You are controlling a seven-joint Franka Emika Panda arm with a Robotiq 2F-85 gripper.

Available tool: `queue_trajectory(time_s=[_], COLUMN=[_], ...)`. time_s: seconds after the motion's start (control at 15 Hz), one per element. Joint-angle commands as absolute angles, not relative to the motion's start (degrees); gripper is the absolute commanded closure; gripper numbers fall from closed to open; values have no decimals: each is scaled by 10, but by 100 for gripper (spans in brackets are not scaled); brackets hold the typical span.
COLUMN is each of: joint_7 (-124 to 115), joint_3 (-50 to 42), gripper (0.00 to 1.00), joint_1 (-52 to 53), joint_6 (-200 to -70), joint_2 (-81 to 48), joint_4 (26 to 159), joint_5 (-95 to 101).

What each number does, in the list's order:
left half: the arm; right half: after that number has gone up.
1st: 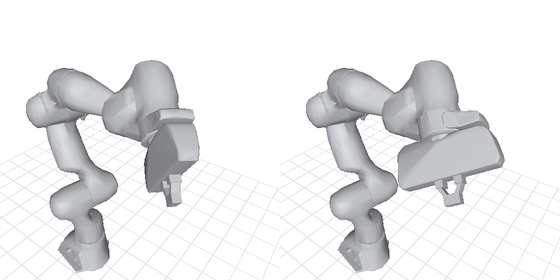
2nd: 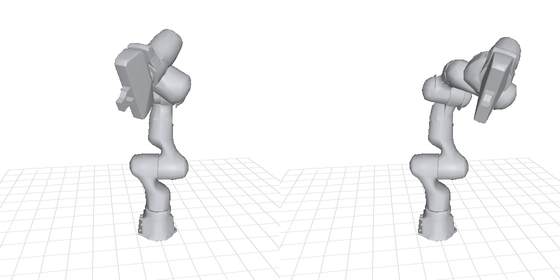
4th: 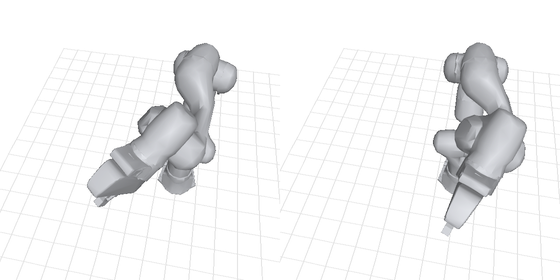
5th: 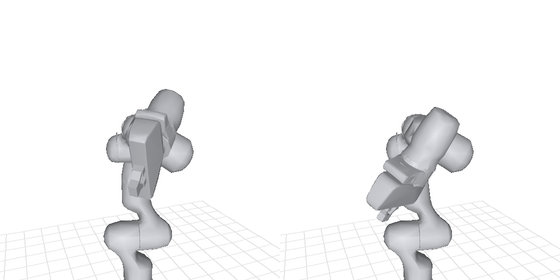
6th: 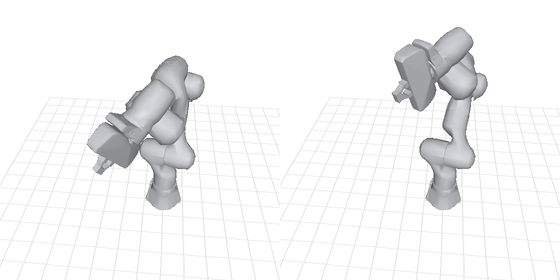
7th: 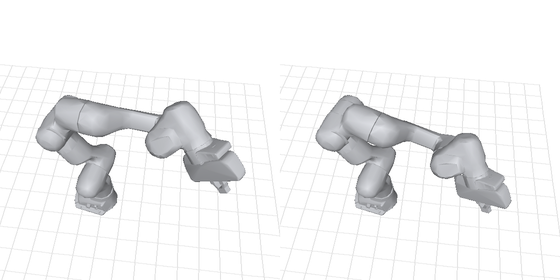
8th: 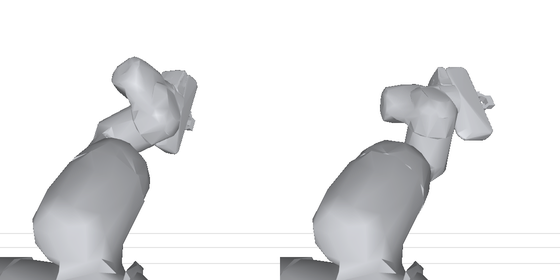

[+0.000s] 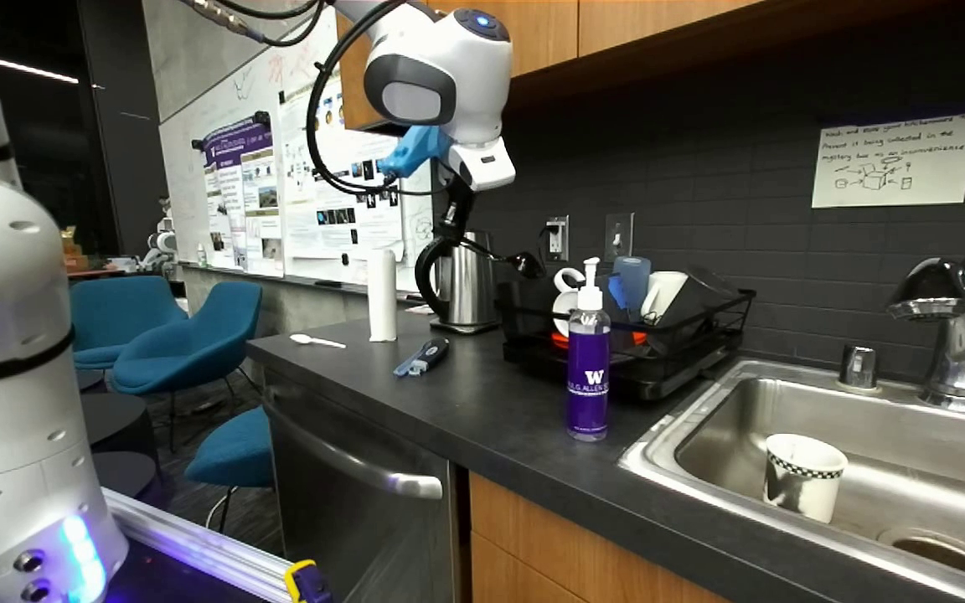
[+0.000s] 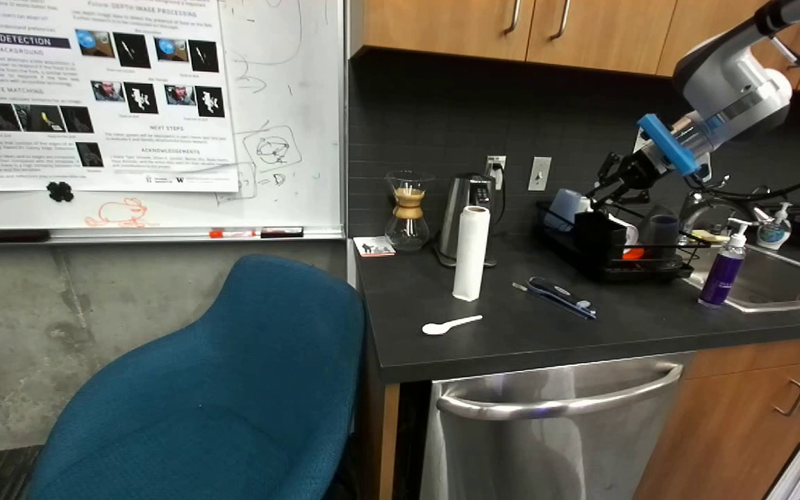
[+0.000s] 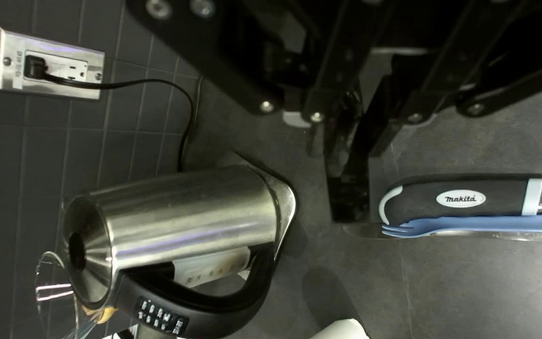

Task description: Pick up the black spoon and put it on the dish rack

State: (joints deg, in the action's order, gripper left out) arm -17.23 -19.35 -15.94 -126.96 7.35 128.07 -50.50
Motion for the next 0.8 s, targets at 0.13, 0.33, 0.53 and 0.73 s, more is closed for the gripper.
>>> queue_trajectory(time_s=[0.13, 0.33, 0.53, 0.73], joint_7=[-143, -137, -134, -133], joint_3=[-200, -202, -202, -202], gripper=[94, 94, 94, 94], joint_1=[-172, -175, -179, -182], joint_6=[-1228, -1217, -1209, -1205], joint_2=[36, 20, 4, -11], joint_4=[1240, 1224, 1211, 1199], joint_5=[-528, -533, -536, -536])
